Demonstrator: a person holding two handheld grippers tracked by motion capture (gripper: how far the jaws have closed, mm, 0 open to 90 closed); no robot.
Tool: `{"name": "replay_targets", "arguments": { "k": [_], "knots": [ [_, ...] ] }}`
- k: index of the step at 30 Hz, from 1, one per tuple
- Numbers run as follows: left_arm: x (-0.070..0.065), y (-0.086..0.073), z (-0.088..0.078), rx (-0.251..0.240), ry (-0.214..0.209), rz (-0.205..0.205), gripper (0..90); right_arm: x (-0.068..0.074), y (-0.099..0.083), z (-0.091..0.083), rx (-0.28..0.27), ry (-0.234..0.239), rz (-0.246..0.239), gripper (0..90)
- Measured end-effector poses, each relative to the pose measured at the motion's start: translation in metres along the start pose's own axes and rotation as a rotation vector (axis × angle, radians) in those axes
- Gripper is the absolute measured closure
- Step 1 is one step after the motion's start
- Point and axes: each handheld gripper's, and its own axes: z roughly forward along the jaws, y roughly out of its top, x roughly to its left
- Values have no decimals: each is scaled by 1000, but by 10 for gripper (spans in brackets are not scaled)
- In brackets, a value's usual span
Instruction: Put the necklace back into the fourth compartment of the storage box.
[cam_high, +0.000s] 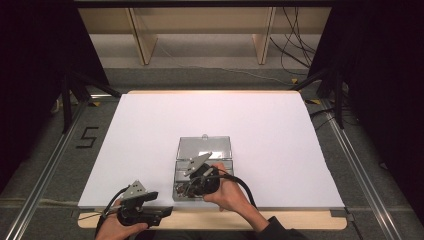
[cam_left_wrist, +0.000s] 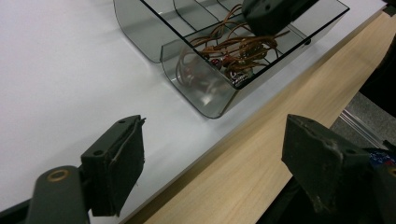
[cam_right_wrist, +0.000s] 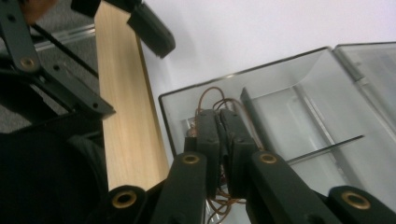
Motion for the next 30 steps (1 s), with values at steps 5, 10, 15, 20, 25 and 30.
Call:
{"name": "replay_targets", "arguments": {
  "k": [5, 10, 15, 20, 25, 30],
  "knots": [
    [1, 0, 0, 1, 5, 4, 206, 4, -1, 7, 42, -21, -6, 885],
    [0, 0, 0, -9, 9, 1, 206, 5, -2, 8, 51, -12, 18, 879],
    [0, 0, 0, -11, 2, 5, 206, -6, -1, -6, -17, -48, 47, 823],
    [1, 0, -1, -14, 6, 1, 206, -20, -3, -23, -81, -88, 103, 741],
    [1, 1, -2, -15, 9, -1, 207, -34, -8, -36, -122, -119, 161, 641],
    [1, 1, -2, -26, 12, -16, 207, -53, -18, -48, -157, -161, 252, 550]
  ]
}}
